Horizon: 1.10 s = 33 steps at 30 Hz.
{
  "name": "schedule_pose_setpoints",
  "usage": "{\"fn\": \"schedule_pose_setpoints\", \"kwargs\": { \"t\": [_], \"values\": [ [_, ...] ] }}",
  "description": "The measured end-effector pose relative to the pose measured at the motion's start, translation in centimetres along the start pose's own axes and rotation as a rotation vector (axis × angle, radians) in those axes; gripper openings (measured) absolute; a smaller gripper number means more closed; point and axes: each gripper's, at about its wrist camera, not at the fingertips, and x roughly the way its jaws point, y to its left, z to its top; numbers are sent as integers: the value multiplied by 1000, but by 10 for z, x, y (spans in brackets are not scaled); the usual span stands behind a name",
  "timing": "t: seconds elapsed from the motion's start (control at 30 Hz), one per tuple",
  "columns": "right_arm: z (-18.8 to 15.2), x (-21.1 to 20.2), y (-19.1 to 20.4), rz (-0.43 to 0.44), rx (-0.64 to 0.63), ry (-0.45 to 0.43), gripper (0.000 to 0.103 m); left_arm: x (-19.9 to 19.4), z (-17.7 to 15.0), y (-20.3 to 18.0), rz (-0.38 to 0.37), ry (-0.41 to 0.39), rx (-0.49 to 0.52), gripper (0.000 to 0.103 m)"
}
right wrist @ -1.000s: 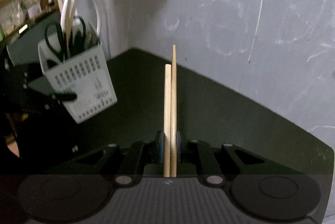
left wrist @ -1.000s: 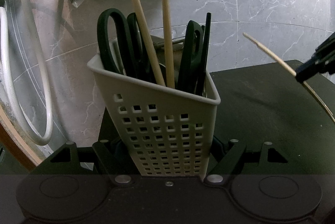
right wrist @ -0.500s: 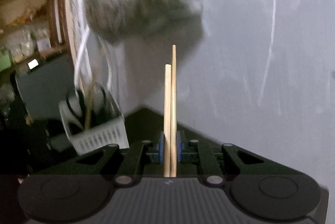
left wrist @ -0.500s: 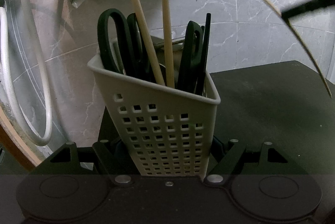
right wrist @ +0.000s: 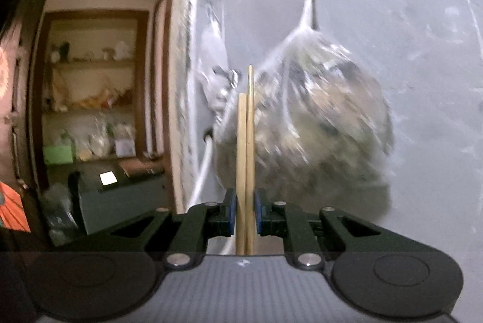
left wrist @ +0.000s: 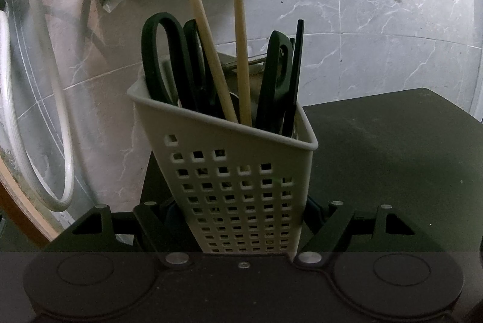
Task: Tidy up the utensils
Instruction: 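Lower the chopsticks into the white basket and open the right tool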
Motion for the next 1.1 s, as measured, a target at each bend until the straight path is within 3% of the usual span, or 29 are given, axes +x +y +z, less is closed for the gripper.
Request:
{"fn": "schedule_pose_setpoints", "kwargs": {
  "t": [0.23, 0.4, 0.73, 1.1],
  "values": [
    [-21, 30, 13, 38, 42, -92, 14, 1, 0, 1, -5, 2, 2, 78],
    [-44, 50, 19, 16, 99, -133, 14, 0, 0, 2, -10, 2, 5, 78],
    [-85, 68, 33, -85, 86, -74, 15, 2, -1, 6, -18, 0, 2, 78],
    [-119, 67, 43, -187, 91, -70, 15, 2, -2, 7, -20, -1, 5, 78]
  ]
}}
